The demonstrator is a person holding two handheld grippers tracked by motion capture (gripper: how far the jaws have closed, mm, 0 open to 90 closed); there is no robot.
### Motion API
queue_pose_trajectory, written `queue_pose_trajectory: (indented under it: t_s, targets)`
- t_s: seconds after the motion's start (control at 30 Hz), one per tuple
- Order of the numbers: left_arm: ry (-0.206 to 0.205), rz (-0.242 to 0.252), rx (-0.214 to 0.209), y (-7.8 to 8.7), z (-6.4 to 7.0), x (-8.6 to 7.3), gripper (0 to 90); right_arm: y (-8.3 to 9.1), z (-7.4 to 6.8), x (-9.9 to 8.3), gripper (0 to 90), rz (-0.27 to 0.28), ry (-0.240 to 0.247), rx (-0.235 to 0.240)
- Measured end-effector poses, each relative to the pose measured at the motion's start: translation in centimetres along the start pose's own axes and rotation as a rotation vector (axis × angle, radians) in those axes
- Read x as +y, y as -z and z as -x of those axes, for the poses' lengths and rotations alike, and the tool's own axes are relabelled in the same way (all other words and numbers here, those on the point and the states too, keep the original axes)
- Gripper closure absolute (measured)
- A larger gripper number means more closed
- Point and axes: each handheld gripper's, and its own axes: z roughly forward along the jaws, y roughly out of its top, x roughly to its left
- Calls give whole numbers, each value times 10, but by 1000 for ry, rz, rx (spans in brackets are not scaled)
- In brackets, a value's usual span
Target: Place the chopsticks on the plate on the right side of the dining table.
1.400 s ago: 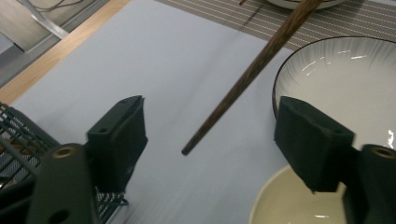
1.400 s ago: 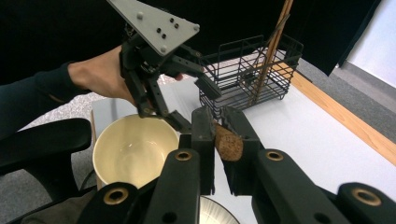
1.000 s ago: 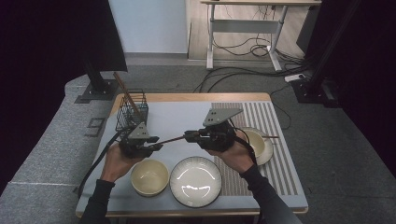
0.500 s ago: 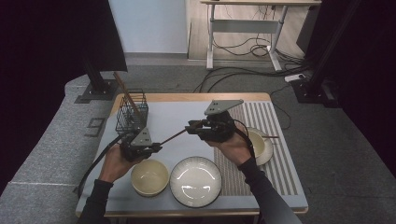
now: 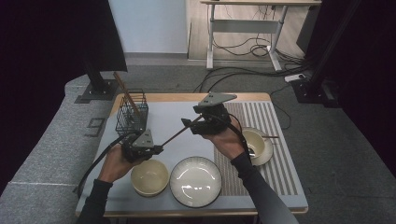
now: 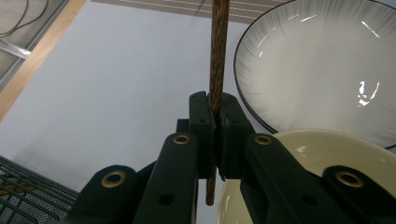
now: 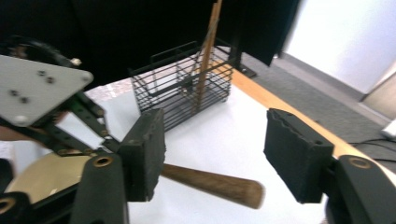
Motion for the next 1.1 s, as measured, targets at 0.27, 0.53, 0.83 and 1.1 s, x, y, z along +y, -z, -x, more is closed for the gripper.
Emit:
queue_pose_trajectory:
  t_s: [0.27,0.53,0.83,1.1]
  targets:
    - [14,21,-12,6,0,-1,862,0,12,-8,337,-7,-3,-63]
    - [20,34,-24,6,1,-1,860,-1,27,-26,334,-50,-7,-123]
    - [37,114,-40,17,-1,-1,856,-4,44,-50,334,-90,-41,-149]
    - [29,138,-52,23,-1,-3,858,-10,52,-67,335,-117,-64,-160]
